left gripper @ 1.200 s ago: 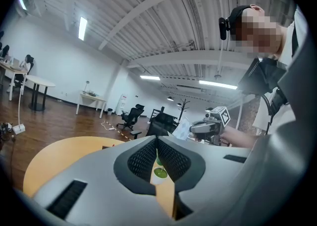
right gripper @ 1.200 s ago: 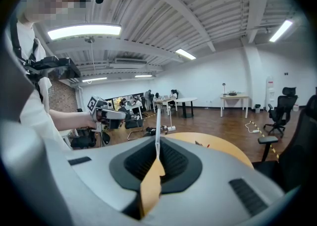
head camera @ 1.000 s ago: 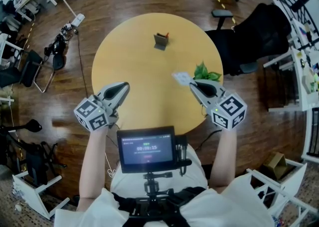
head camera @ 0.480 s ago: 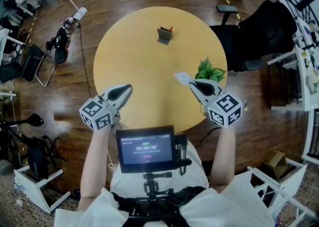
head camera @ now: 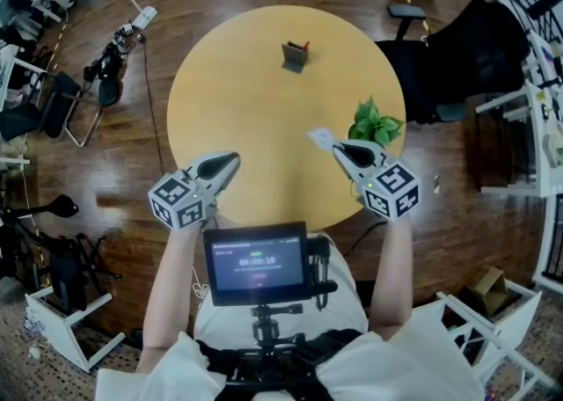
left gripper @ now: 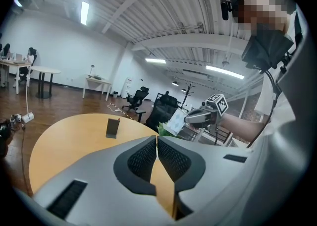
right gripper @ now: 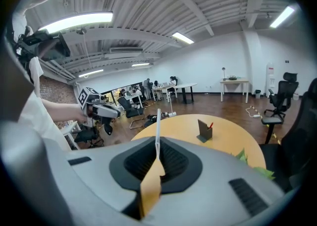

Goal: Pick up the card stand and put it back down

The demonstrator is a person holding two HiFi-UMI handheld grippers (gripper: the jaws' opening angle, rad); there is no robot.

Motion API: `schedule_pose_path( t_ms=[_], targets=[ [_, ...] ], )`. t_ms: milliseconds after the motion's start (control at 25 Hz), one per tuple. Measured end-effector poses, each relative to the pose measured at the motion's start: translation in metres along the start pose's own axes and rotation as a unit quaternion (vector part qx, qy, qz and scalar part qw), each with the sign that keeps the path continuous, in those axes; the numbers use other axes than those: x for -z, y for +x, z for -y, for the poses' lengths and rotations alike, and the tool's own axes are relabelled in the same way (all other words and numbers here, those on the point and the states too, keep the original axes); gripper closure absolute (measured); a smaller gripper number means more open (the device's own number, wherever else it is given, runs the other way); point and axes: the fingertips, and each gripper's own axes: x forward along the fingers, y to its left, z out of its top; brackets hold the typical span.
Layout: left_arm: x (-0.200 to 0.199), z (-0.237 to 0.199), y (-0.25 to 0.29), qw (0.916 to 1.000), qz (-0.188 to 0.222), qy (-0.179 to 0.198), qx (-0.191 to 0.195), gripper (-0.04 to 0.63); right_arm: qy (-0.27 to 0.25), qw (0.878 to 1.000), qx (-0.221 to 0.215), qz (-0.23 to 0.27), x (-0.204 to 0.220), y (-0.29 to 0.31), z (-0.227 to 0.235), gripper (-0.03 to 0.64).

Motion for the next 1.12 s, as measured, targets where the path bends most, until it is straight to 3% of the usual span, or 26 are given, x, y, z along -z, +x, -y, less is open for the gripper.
schedule_pose_path(
  t_ms=[1120],
  targets=[
    [0.057, -0.018, 0.030, 0.9970, -0.075, -0.017, -0.005, 0.586, 0.043, 0.998, -0.004, -0.047, 0.077, 0.040, 0.021, 0.584]
  ],
)
